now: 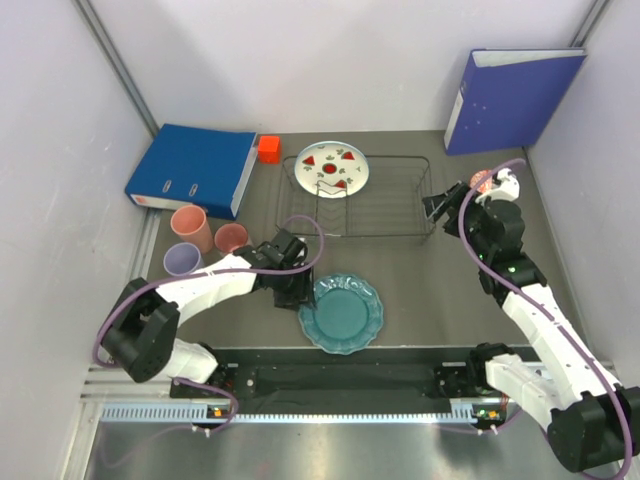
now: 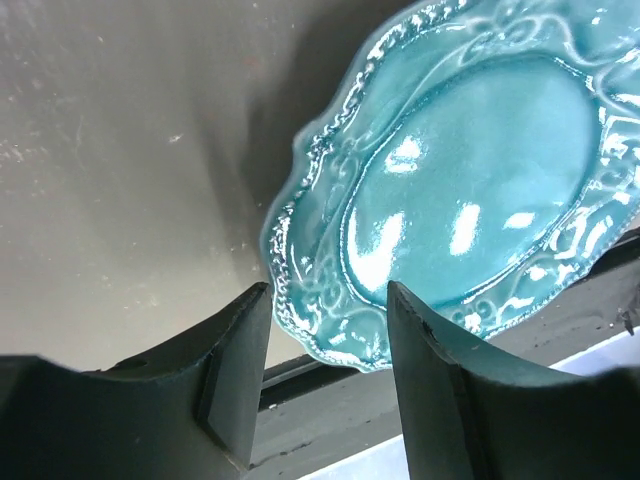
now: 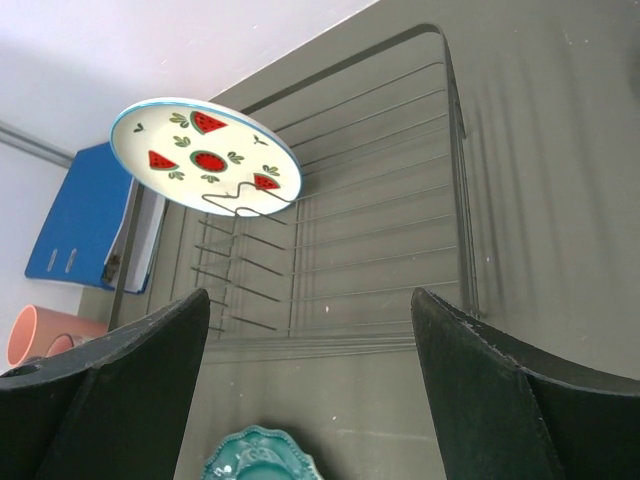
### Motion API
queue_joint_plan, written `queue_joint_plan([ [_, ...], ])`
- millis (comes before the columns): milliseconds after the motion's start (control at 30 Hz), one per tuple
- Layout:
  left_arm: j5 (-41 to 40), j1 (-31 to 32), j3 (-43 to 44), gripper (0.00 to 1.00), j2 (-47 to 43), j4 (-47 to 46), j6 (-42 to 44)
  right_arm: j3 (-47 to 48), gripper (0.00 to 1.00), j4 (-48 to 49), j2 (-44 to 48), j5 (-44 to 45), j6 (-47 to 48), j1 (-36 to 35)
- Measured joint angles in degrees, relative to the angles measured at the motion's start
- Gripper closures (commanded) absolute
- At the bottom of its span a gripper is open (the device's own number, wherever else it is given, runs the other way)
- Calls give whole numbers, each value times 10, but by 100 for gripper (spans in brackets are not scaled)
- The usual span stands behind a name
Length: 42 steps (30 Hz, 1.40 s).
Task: Unload the mixed dishes from the dish rack
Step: Place the plate at the center of the board, then pick up the plate from the dish rack.
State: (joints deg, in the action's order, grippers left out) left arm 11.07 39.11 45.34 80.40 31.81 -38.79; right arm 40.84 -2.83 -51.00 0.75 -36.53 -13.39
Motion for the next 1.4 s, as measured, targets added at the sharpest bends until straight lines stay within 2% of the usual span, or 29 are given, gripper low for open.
queue_joint_plan([
  [200, -10, 0, 0, 46, 0, 14, 4, -5, 18, 1, 0, -1, -1, 0],
  [367, -34, 0, 38, 45, -12, 75, 20, -7, 18, 0, 5, -2, -1, 0],
  [533, -49, 0, 179, 42, -38, 141, 57, -7, 18, 1, 10, -12, -1, 0],
  [767, -73, 0, 353, 34, -44, 134, 143, -5, 17, 2, 3, -24, -1, -9],
  [967, -185, -8, 468, 37, 61, 86, 231, -5, 17, 2, -9, -33, 1, -24],
  [1167, -254, -42, 460, 37, 157, 19, 256, 5, 17, 24, -41, -47, 30, -34],
  [1267, -288, -43, 415, 37, 139, -12, 236, 39, 14, 43, -97, -44, 78, -59],
  [1400, -323, -42, 351, 39, 69, -29, 179, 110, 13, 56, -198, -21, 161, -98],
])
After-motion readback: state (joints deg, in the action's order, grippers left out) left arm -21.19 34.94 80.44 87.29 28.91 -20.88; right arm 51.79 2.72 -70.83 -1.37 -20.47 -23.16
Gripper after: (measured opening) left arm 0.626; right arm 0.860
